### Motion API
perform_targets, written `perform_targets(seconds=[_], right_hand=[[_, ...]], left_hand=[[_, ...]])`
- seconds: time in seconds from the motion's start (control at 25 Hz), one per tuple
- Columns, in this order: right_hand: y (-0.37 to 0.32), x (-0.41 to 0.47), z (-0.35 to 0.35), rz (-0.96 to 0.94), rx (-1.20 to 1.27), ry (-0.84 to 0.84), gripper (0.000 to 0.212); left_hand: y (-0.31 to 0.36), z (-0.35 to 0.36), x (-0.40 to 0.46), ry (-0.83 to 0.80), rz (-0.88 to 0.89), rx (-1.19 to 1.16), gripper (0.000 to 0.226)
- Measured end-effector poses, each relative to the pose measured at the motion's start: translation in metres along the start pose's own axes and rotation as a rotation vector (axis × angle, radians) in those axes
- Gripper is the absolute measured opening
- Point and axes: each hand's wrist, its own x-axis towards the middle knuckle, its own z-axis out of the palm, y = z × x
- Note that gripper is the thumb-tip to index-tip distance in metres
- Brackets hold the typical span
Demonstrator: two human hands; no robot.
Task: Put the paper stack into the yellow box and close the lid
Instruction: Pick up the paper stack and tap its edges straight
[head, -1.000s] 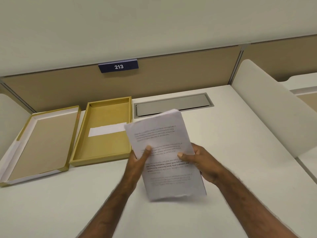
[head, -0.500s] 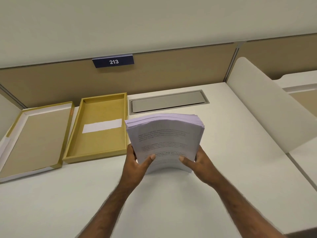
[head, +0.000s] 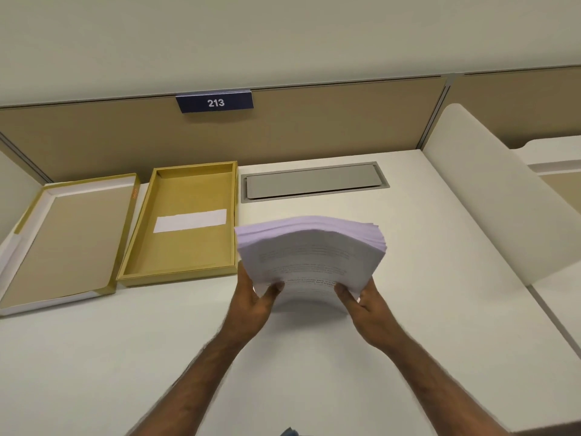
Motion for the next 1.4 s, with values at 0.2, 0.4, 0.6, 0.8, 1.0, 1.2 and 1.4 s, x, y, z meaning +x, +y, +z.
perform_targets(seconds=[0.2, 0.4, 0.6, 0.8, 1.0, 1.2, 1.4], right_hand=[[0.018, -0.005, 0.011, 0.037, 0.019, 0.001, 0.068], [0.01, -0.005, 0.012, 0.004, -0.062, 0.095, 0.067], [0.007, 0.002, 0.0, -0.026, -0.172, 0.06, 0.045], [0.016, 0.006, -0.006, -0.057, -0.169, 0.054, 0.037], [0.04, 0.008, -0.006, 0.015, -0.155, 0.01, 0.046], [0.054, 0.008, -0.011, -0.001, -0.177, -0.05, 0.055], [0.048, 0.007, -0.001, 0.029, -0.183, 0.012, 0.043]], left_hand=[[-0.021, 0.005, -0.008, -0.073, -0.059, 0.04, 0.087], [-0.031, 0.004, -0.011, -0.083, -0.084, 0.105, 0.084], [-0.04, 0.005, -0.008, -0.064, -0.091, 0.131, 0.065], [-0.038, 0.009, -0.009, 0.001, -0.102, 0.113, 0.059], [-0.045, 0.013, -0.02, -0.038, -0.198, 0.146, 0.064], [-0.051, 0.012, -0.021, -0.047, -0.237, 0.163, 0.065], [-0.06, -0.007, -0.015, -0.061, -0.248, 0.068, 0.052]])
